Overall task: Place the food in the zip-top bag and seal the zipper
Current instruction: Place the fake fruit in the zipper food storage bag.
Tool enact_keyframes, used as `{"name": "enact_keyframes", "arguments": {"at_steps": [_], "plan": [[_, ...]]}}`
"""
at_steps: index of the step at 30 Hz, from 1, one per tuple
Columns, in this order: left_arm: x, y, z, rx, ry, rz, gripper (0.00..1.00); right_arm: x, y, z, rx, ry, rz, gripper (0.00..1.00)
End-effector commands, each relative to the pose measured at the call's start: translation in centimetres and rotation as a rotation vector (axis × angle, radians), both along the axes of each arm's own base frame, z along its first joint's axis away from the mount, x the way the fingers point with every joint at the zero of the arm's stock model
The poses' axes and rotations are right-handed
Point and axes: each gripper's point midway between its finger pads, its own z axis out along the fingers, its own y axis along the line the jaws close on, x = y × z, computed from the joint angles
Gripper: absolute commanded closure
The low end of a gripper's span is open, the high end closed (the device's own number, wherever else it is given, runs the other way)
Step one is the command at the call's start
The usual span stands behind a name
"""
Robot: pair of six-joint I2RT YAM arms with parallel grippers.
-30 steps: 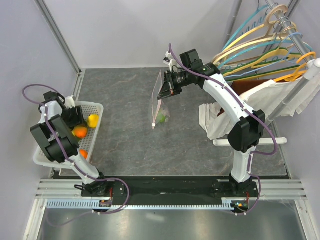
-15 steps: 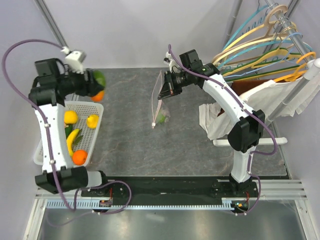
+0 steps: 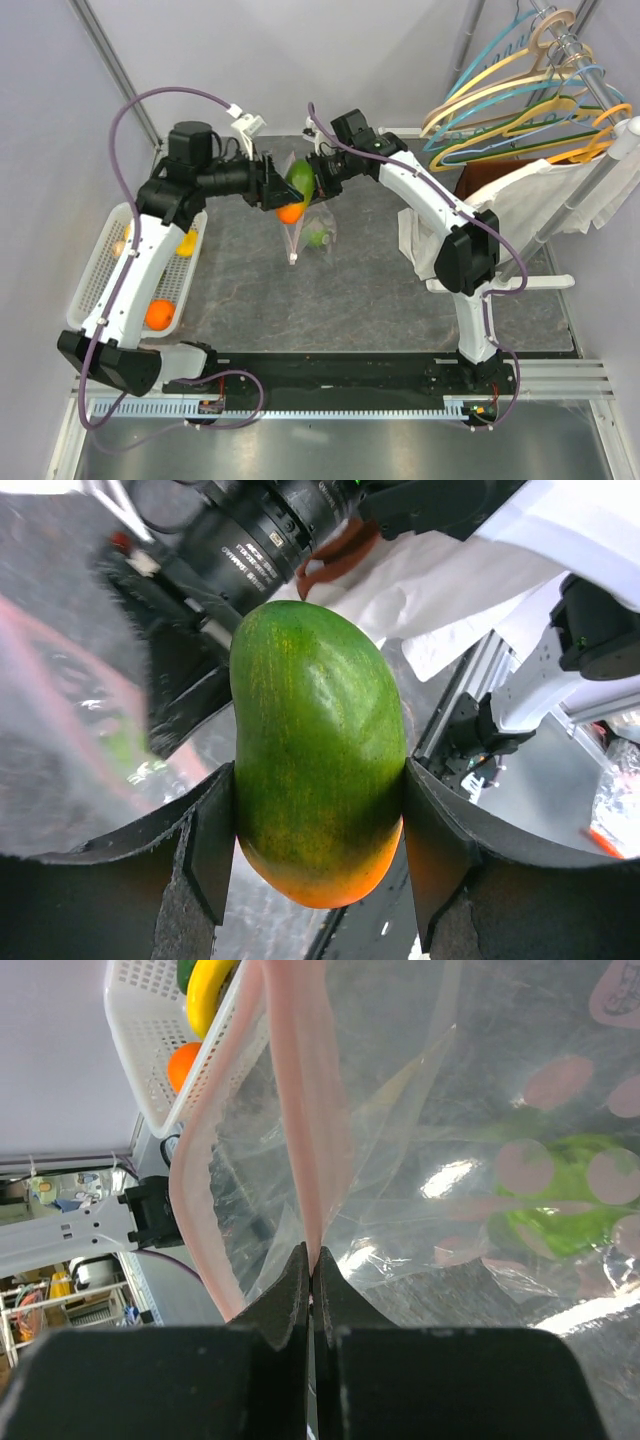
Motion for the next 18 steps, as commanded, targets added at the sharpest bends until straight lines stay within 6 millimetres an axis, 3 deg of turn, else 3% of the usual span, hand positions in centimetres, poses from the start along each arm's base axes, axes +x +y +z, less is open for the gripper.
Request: {"name": "enact_keyframes", "arguments": {"at_steps": [1,2,5,11,15,18], "plan": [[1.3,-2.0,-1.7,-0.03,0.044,0.051,0.52,0.2,1.4,2.1,0.061,-0.036,0.012,1.0],[1.6,-1.9,-3.4,-0.02,0.081,0.07,0.52,0.1,1.5,2.0,0.063,-0.033,0.016,1.0],[2.7,-1.5,-5.5,-0.011,0.107,0.142,0.5,0.1,1.6,2.4,0.077,-0.025,0.012,1.0],[4.7,0.2,-8.0,0.075,0.09,0.267,0.48,-0.6,1.7,3.0,0.101,0.002,0.02,1.0],[6.8,2.9,-10.7,0.23,0.08,0.407,0.47,-1.0,1.6,3.5,0.112,0.006,0.026,1.0],[7.5,4.5,-10.9,0.297,0.07,0.492,0.47,-1.2,1.5,3.8,0.115,0.004,0.027,1.0]]}}
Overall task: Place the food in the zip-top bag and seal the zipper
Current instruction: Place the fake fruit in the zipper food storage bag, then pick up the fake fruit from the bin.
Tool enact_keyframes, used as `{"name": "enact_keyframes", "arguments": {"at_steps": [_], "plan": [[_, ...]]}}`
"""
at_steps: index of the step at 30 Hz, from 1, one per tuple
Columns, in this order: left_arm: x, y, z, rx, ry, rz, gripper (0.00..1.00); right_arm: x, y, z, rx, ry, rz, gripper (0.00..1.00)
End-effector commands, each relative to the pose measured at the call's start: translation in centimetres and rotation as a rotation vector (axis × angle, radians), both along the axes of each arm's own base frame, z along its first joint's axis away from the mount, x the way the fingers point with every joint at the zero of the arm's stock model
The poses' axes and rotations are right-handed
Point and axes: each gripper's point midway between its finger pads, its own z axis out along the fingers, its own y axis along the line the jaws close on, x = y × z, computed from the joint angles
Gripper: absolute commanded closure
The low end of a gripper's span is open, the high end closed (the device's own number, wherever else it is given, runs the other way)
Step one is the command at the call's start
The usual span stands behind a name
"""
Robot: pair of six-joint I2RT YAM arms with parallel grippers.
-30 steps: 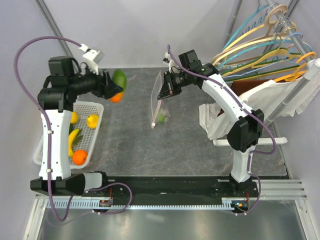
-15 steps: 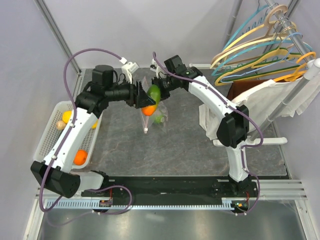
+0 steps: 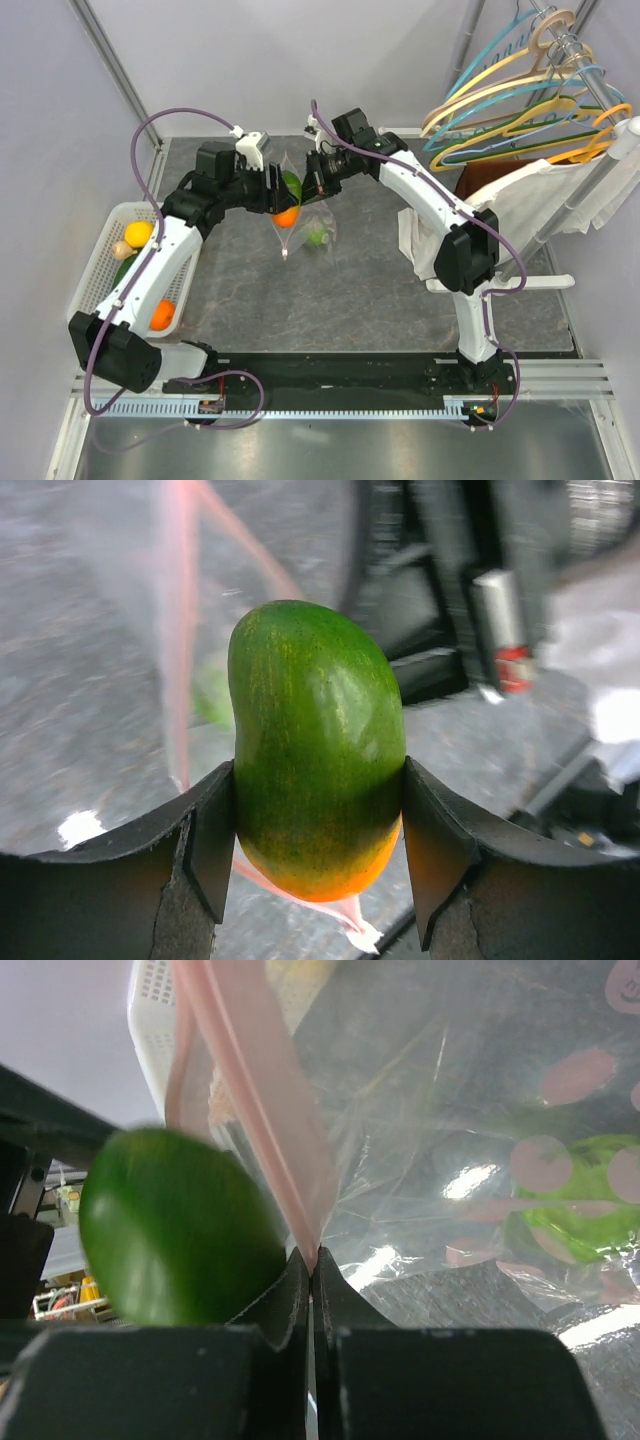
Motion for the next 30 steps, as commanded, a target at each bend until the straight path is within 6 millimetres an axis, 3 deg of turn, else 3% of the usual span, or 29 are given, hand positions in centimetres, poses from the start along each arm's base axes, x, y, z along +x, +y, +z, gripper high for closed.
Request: {"name": "enact_keyframes", "arguments": {"at_steps": [1,5,8,11,12,13,15,18,20,21,22,25,26,27,29,30], "plan": [[2.7,3.4,-0.5,0.161,-0.061,0.171,0.47,-1.0,0.5,3.5,0.081,-0.041,0.034,1.0],[3.3,4.2,-0.1,0.212,-0.074,0.199,0.46,-1.1,0.5,3.8,0.089,-0.043,0.037,1.0],[3.1,3.8,-0.4,0.246,-0.05,0.135,0.36,-1.2,0.5,4.6,0.105,-0.048,0.04,1.0],[2.3,2.8,0.1,0.244,-0.037,0.038,0.16,-1.5,0.4,5.3,0.123,-0.053,0.046,1.0],[1.9,2.8,0.1,0.251,-0.036,0.015,0.05,-1.5,0.3,5.6,0.128,-0.057,0.047,1.0],[1.6,2.7,0.9,0.247,-0.06,0.0,0.0,-1.7,0.3,5.7,0.13,-0.051,0.051,1.0],[1.1,3.0,1.7,0.255,-0.084,-0.012,0.0,-1.9,0.1,6.1,0.14,-0.048,0.057,1.0],[0.2,3.6,4.6,0.25,-0.145,-0.023,0.0,-2.0,-0.4,6.5,0.147,-0.048,0.052,1.0],[-0.9,3.3,8.5,0.18,-0.221,-0.063,0.0,-1.9,-0.7,6.6,0.15,-0.044,0.047,1.0],[-1.3,4.1,9.6,0.173,-0.227,-0.048,0.0,-1.7,-1.2,6.9,0.153,-0.048,0.038,1.0],[-1.8,4.3,12.0,0.141,-0.274,-0.048,0.0,-1.5,-1.4,7.0,0.154,-0.05,0.031,1.0],[-2.4,7.8,13.5,0.121,-0.241,0.038,0.0,-1.1,-2.2,7.2,0.151,-0.054,0.008,1.0],[-2.4,8.9,13.1,0.118,-0.207,0.064,0.0,-1.1,-2.4,7.2,0.15,-0.051,0.005,1.0],[-1.7,11.2,12.1,0.115,-0.149,0.128,0.0,-1.0,-2.7,6.9,0.144,-0.044,-0.003,1.0],[-2.1,13.8,9.3,0.114,-0.036,0.151,0.0,-1.0,-2.9,6.7,0.139,-0.041,-0.006,1.0],[-2.1,16.2,7.2,0.129,0.023,0.208,0.0,-1.0,-3.0,6.4,0.136,-0.037,-0.008,1.0]]}}
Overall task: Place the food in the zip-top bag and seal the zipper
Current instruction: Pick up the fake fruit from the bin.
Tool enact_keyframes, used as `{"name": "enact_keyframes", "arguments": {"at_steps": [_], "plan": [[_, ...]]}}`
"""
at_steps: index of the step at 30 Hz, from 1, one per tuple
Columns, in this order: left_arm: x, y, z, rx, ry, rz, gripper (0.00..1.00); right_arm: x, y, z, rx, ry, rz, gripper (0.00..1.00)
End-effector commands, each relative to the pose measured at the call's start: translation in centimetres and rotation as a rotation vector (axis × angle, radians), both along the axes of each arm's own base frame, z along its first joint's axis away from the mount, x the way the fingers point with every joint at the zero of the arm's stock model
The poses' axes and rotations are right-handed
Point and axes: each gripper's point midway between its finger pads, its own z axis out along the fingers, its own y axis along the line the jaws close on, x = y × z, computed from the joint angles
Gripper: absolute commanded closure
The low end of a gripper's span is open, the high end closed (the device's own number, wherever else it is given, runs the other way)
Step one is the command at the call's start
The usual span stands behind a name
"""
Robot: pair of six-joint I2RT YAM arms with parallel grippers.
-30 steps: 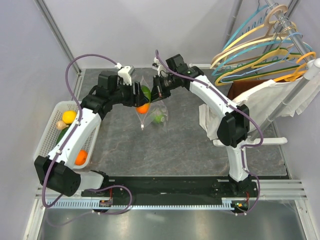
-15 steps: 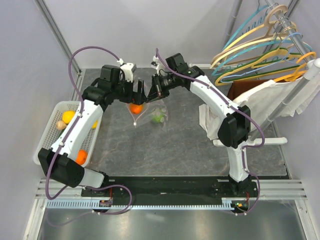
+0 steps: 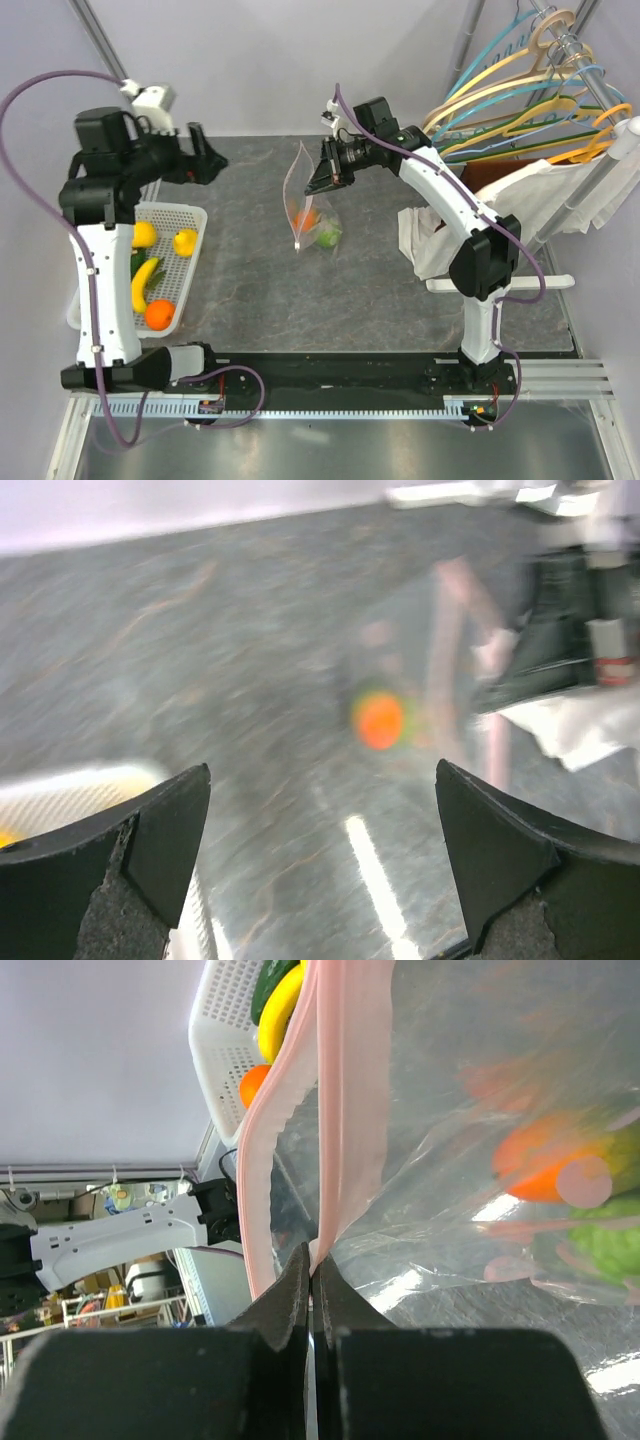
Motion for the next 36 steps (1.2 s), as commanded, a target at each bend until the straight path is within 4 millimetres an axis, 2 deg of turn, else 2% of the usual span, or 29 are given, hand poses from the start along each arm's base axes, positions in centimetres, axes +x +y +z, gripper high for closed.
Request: {"name": "enact_keyframes", "arguments": {"at_steps": [1,6,9,10,13,18,25,30,36], "plan": [[-1.9,5.4,-7.6,-0.007,0.279,0.062,0.0,-0.7,-0.6,2.0,0.037,-0.034,0.005,1.0],[-2.9,12.5,-14.3,0.007,0.416,0.192,0.02,-0.5,-0.6,1.9,0.032,-0.039,0.0,1.0],[-3.1,15.1,-17.3,-0.064,0.507,0.234,0.06,-0.4,-0.7,1.5,0.021,-0.038,-0.004,1.0],[-2.9,15.8,-18.6,-0.083,0.554,0.248,0.08,-0.4,-0.7,1.3,0.019,-0.034,-0.003,1.0],[-2.7,17.2,-21.1,-0.094,0.635,0.317,0.13,-0.5,-0.7,1.0,0.018,-0.03,0.003,1.0],[-0.6,19.8,-23.9,-0.031,0.62,0.424,0.09,-0.3,-0.6,1.3,0.024,-0.028,0.001,1.0],[1.0,21.8,-27.2,0.073,0.621,0.472,0.1,-0.3,-1.0,1.3,0.003,-0.075,0.0,1.0],[1.4,21.4,-30.4,0.067,0.67,0.443,0.08,-0.6,-1.7,1.0,-0.03,-0.096,-0.002,1.0],[2.6,20.7,-31.7,0.068,0.652,0.413,0.07,-0.8,-2.2,0.4,-0.062,-0.105,-0.006,1.0]]}}
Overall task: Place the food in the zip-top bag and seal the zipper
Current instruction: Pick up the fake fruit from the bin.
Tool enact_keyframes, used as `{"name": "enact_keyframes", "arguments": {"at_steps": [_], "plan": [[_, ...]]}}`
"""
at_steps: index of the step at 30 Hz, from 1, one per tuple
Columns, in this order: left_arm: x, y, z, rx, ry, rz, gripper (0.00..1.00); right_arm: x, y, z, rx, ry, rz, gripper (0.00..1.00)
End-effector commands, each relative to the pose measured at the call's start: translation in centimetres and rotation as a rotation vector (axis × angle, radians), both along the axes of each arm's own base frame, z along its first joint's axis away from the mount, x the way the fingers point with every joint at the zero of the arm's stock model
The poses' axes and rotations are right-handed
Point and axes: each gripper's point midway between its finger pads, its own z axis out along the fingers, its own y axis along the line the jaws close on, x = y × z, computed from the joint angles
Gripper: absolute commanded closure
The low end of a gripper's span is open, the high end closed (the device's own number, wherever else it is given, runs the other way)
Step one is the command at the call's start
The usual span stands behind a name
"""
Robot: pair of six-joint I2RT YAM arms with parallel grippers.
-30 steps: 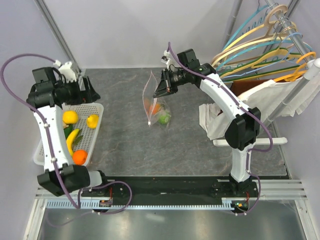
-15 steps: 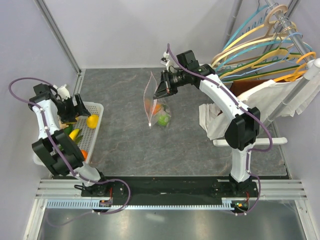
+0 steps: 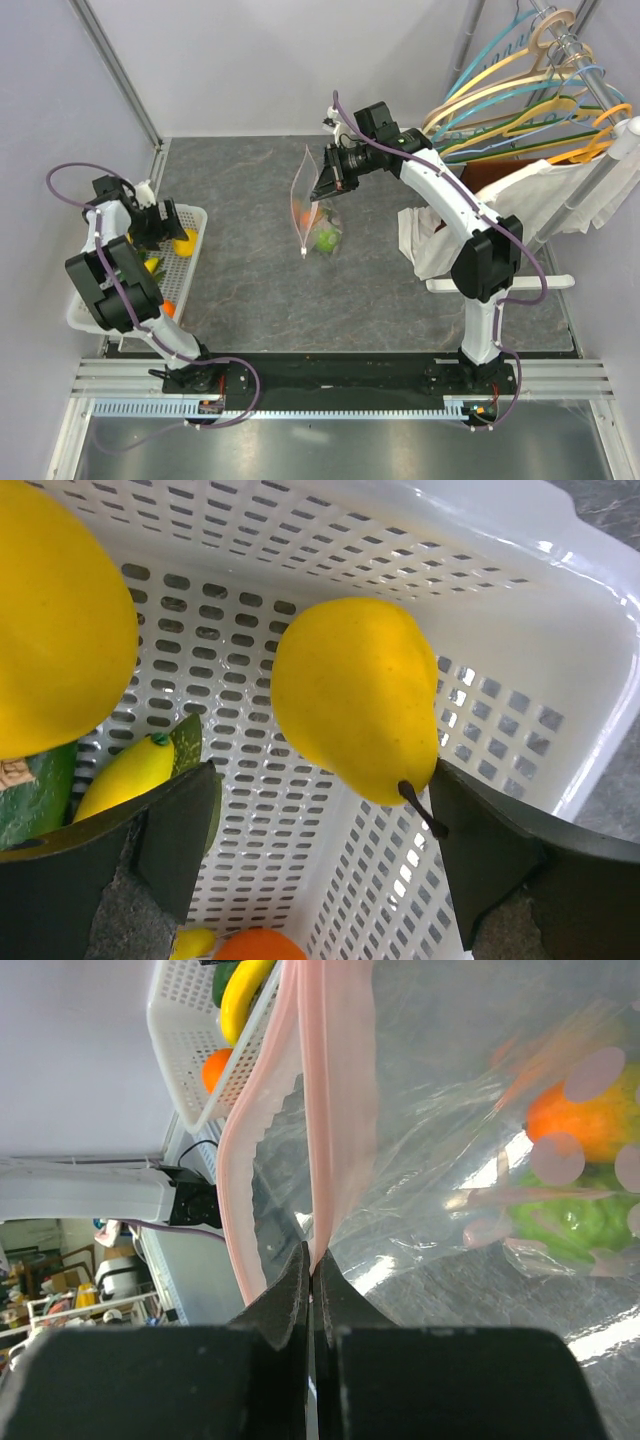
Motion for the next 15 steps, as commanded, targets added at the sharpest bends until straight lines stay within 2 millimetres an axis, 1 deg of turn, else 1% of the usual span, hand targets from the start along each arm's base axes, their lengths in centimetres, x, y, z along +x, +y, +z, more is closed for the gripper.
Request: {"name": "enact_keyframes", "arguments": {"at_steps": [1,6,11,12,14,15], "plan": [[2.2,0.3,-0.2,0.035,-0.062,-0.011,0.07,-0.9,-0.8,2.1,0.003,-0.077,0.006,1.0],[3.3,0.3,-0.3,0.032,-0.07,-0.008,0.06,-0.7,-0.7,1.9,-0.004,-0.076,0.005,1.0],[4.0,-0.3,0.7,0.009,-0.1,-0.016,0.08,-0.5,-0.5,1.5,-0.005,-0.063,0.005,1.0],[4.0,-0.5,0.7,0.006,-0.102,-0.024,0.08,-0.4,-0.4,1.3,-0.006,-0.059,0.005,1.0],[4.4,-0.7,1.1,-0.002,-0.114,-0.036,0.09,-0.2,-0.3,1.7,0.004,-0.062,0.002,1.0],[4.4,-0.7,0.9,-0.006,-0.111,-0.04,0.09,0.0,-0.2,1.5,0.003,-0.056,0.0,1.0]]}}
